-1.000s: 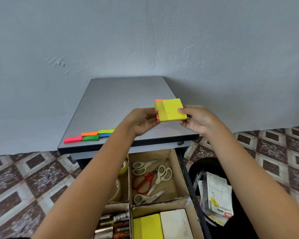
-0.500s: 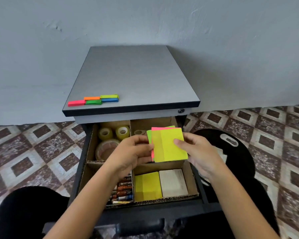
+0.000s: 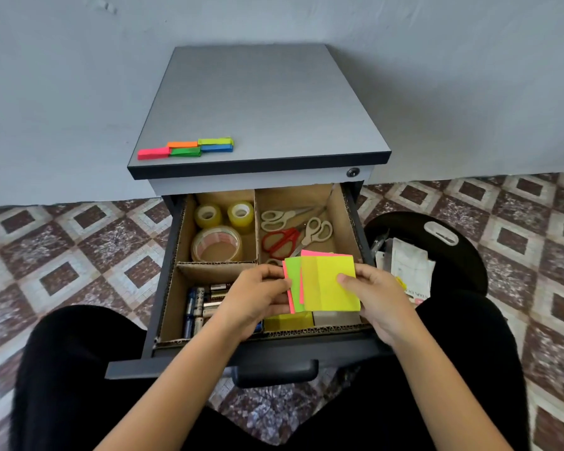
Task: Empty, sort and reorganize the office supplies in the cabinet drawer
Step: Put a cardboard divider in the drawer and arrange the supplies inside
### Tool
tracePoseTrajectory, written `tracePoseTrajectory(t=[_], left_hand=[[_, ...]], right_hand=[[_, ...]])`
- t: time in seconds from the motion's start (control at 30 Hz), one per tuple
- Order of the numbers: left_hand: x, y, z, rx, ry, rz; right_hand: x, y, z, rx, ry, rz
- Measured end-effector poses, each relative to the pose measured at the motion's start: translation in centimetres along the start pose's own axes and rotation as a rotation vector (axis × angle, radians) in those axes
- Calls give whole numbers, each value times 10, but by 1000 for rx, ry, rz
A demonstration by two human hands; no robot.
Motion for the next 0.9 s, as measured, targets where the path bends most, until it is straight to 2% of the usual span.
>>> tracePoseTrajectory(t=[0.23, 0.37, 0.63, 0.9], left_hand=[[6, 3, 4, -98, 76, 61], [9, 3, 9, -71, 116, 50], [15, 9, 10, -128, 344, 12], [30, 32, 26, -119, 503, -18]], right_hand=[[-9, 1, -3, -18, 27, 13], [-9, 5, -12, -87, 56, -44], [-10, 8, -27, -356, 245, -143], [-11, 11, -25, -389, 228, -159]])
Point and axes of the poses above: each hand's wrist, its own y-axis towards the middle knuckle, its own z-axis out of the palm, x = y × z, the point moved 3 cm from there along y, towards the middle knuckle, and after that the axes turned 1 degree about x, right-handed, at the moved point
